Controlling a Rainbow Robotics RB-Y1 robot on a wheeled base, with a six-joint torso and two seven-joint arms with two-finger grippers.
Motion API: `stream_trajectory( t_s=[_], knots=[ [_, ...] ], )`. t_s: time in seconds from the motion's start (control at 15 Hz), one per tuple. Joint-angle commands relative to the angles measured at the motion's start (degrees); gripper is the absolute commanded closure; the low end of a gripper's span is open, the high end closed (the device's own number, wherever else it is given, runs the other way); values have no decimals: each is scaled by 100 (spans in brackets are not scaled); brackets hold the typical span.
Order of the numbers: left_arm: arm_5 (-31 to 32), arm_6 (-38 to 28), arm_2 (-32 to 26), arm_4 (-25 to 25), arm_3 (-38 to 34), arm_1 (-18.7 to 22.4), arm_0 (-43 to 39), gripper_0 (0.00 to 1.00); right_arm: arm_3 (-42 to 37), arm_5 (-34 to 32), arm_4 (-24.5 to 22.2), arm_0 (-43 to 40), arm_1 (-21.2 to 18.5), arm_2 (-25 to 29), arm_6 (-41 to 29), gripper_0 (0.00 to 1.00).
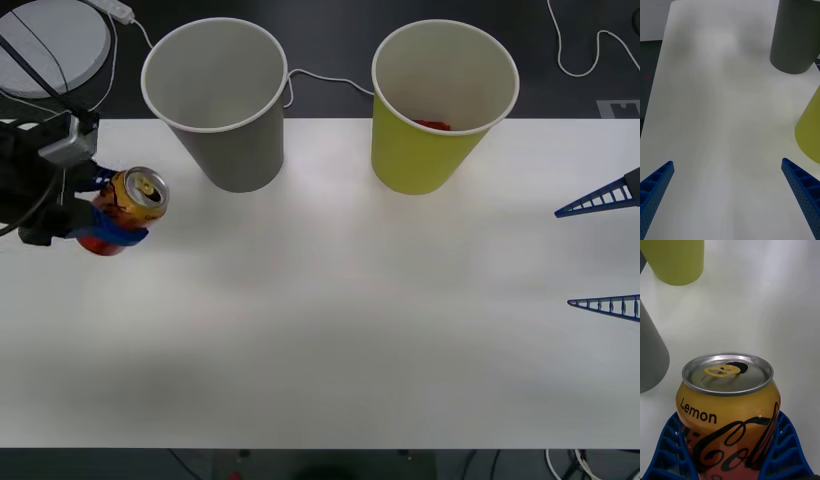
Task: Put the can into the green bin and the plastic bottle into the gray bin
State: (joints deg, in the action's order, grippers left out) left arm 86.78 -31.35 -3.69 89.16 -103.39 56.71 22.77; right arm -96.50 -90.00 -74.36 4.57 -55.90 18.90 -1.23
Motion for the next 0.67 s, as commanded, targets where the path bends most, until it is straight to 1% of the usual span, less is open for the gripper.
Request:
stream_trajectory(
  t_s=[0.07, 0.2, 0.33, 0.53, 0.67],
  knots=[
    [322, -733, 26, -4, -323, 121, 474, 99, 0, 0, 0, 0, 0, 0, 0, 0],
    [322, -1383, 369, -30, -674, 403, 905, 99, 0, 0, 0, 0, 0, 0, 0, 0],
    [322, -2060, 923, -197, -780, 631, 1608, 99, 0, 0, 0, 0, 0, 0, 0, 0],
    [322, -2710, 1758, -311, -498, 631, 2706, 99, 0, 0, 0, 0, 0, 0, 0, 0],
    [322, -3114, 2470, -347, -182, 543, 3612, 99, 0, 0, 0, 0, 0, 0, 0, 0]
  ],
)
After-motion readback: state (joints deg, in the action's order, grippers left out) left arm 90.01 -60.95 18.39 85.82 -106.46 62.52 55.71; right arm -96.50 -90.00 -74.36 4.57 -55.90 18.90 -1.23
